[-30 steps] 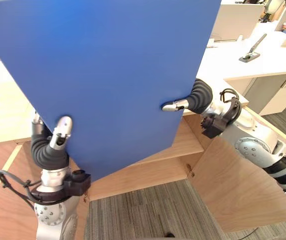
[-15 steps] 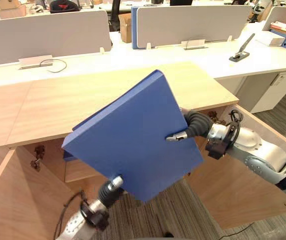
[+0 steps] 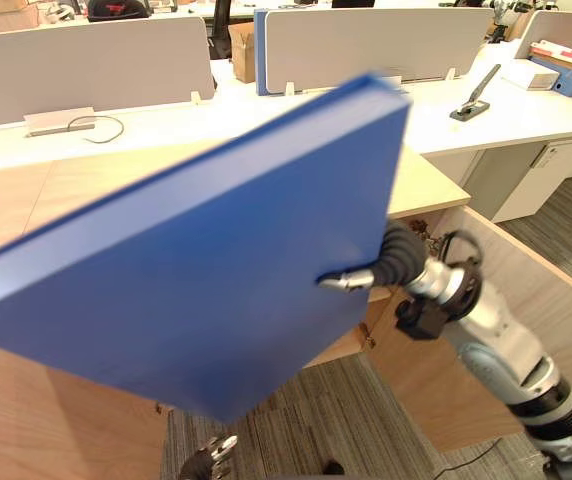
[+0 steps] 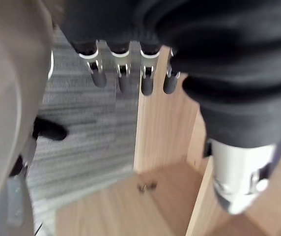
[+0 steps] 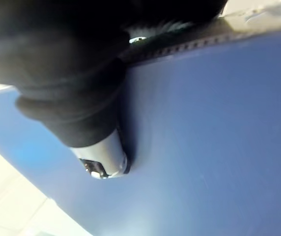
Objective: Walk over to the cabinet, pick up the folder, carry it to the office cabinet, place the folder inside the office cabinet, then close the office cabinet door
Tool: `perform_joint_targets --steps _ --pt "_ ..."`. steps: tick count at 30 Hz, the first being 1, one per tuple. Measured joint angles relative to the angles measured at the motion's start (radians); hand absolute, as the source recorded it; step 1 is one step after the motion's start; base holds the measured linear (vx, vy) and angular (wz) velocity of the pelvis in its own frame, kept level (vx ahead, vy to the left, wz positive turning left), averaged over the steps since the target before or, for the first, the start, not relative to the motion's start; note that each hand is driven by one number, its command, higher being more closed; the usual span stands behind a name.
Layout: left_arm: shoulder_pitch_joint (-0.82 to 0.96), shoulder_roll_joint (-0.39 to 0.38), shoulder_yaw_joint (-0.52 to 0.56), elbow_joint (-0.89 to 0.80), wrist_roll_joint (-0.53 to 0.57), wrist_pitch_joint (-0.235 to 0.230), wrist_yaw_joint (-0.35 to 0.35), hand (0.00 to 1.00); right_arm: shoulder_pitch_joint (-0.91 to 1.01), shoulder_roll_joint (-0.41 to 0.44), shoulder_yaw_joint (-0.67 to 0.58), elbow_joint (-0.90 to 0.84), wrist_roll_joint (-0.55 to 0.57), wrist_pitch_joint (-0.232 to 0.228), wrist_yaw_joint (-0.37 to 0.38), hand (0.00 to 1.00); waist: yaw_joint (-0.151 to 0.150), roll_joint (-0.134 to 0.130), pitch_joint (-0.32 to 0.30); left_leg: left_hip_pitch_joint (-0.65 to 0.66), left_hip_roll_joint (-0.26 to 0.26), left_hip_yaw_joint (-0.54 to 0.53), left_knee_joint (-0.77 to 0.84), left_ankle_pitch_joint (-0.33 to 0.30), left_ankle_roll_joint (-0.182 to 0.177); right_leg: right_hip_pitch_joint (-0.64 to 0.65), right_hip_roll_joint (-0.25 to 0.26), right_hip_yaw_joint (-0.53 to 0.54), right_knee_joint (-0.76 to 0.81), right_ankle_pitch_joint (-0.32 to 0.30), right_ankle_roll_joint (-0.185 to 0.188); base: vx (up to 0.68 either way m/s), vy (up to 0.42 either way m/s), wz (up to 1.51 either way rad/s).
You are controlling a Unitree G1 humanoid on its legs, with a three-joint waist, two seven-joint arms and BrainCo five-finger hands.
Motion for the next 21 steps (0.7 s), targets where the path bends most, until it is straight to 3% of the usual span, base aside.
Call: perform_joint_targets --steps 3,7,10,13,16,18,19,21 --pt "0.005 -0.007 0.122 0.068 0.022 0.000 0.044 0.00 0.064 0.030 0.058 0.009 -0.176 0.001 0.007 1.00 0.000 -0.005 0.002 0.000 -0.001 -0.001 0.000 0.000 0.000 0.000 -0.001 0.000 0.000 0.000 0.000 -0.04 0.017 0.01" --pt "0.033 -0.020 0.235 0.087 0.090 -0.005 0.127 0.00 0.174 0.057 0.151 0.192 -0.667 -0.073 -0.037 1.00 0.003 -0.019 0.005 -0.003 -0.002 -0.012 0.002 -0.001 0.001 0.001 -0.007 -0.007 -0.001 0.001 0.002 -0.05 0.012 0.05" --pt "0.032 -0.021 0.274 0.105 0.151 -0.010 0.169 0.00 0.189 0.053 0.290 0.474 -1.045 -0.120 -0.087 1.00 0.017 -0.020 0.010 -0.004 -0.006 -0.020 0.001 0.000 0.002 0.003 -0.013 -0.013 -0.001 0.001 0.004 -0.05 0.021 0.07" --pt "0.021 -0.020 0.288 0.103 0.200 -0.016 0.191 0.00 0.175 0.052 0.347 0.661 -1.299 -0.142 -0.101 1.00 0.022 -0.015 0.028 -0.004 -0.009 -0.038 0.001 0.003 0.005 0.014 -0.018 -0.030 -0.001 0.000 0.005 -0.04 0.014 0.14" --pt "0.014 -0.024 0.283 0.097 0.230 -0.016 0.204 0.00 0.130 0.082 0.329 0.781 -1.353 -0.147 -0.108 1.00 0.024 -0.012 0.042 -0.002 -0.012 -0.050 0.001 0.003 0.006 0.014 -0.020 -0.037 -0.001 -0.005 0.012 -0.07 0.016 0.10" --pt "0.015 -0.041 0.277 0.047 0.235 -0.021 0.222 0.00 0.134 0.179 0.221 0.883 -1.326 -0.115 -0.090 1.00 0.022 -0.010 0.054 -0.015 -0.015 -0.084 0.002 0.005 0.005 0.017 -0.025 -0.063 -0.001 -0.009 0.016 -0.04 0.008 0.28" --pt "0.014 -0.047 0.275 0.031 0.234 -0.024 0.228 0.00 0.140 0.210 0.181 0.909 -1.272 -0.089 -0.086 1.00 0.022 -0.010 0.060 -0.018 -0.016 -0.091 0.001 0.006 0.005 0.018 -0.026 -0.067 -0.001 -0.009 0.017 -0.02 0.021 0.30" --pt "0.017 -0.072 0.276 -0.007 0.233 -0.032 0.234 0.00 0.129 0.326 0.011 1.009 -1.005 -0.001 -0.116 1.00 0.027 0.000 0.068 -0.028 -0.020 -0.103 0.000 0.008 0.008 0.017 -0.032 -0.080 -0.001 -0.009 0.018 0.00 0.039 0.18"
